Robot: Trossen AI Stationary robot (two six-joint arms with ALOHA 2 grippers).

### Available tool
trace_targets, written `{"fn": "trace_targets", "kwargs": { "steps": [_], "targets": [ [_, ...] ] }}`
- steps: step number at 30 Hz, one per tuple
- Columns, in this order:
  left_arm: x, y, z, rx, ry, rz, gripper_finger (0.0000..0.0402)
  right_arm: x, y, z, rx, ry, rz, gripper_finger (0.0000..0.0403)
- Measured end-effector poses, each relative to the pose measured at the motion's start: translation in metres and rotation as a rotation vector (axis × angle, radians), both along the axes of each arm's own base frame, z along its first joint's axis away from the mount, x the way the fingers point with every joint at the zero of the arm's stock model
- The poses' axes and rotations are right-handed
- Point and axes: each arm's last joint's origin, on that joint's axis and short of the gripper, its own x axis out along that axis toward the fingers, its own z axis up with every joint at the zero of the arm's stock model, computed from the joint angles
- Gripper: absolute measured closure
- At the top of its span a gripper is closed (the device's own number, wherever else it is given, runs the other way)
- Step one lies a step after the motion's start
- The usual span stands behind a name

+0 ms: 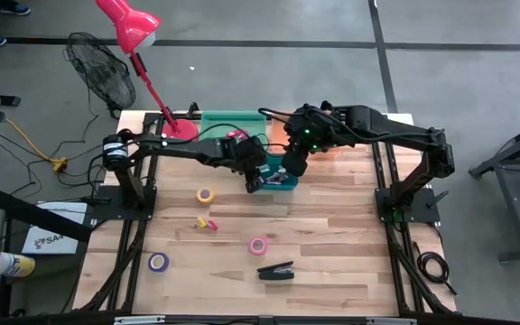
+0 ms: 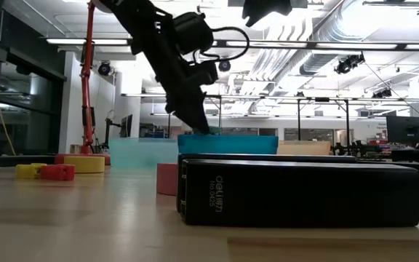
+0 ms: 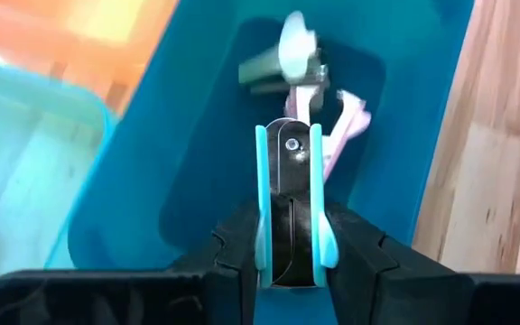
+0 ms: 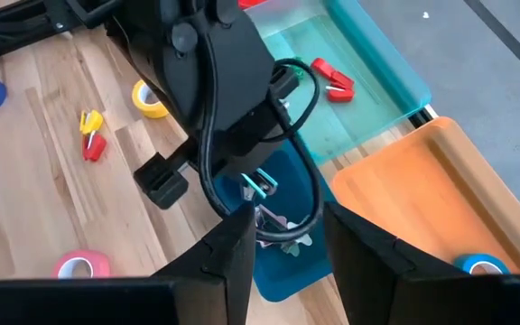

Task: Pick and place Stapler, Stapler remover, tape
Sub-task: Put the light blue staple remover into the blue bin, then put the yellow tape into the orange bin

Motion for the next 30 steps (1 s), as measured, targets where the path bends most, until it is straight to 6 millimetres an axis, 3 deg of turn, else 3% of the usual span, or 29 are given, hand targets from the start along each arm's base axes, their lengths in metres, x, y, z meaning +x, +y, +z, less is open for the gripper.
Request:
{"fn": "trace_targets", "kwargs": {
  "steps": [4,19,25,30],
  "targets": [
    [0.001,0.000,0.002,0.004,-0.014,0.000,0.0304,0.000,0.000,0.000,0.000,0.000,0.000,0.0279],
    [0.001,0.002,0.002,0.033,-0.016,0.038,0.0148,0.000,0.000,0.000,0.001,0.000,0.000,0.0279],
    [-0.001,0.001,0.001,0.025,0.016,0.029,0.0132,0.000,0.000,0.000,0.001,0.000,0.001,0.0279],
    [-0.015,-0.002,0.008,0.025,0.095,0.038,0.0135,0.000,0.000,0.000,0.001,0.001,0.001,0.0279]
  ]
}}
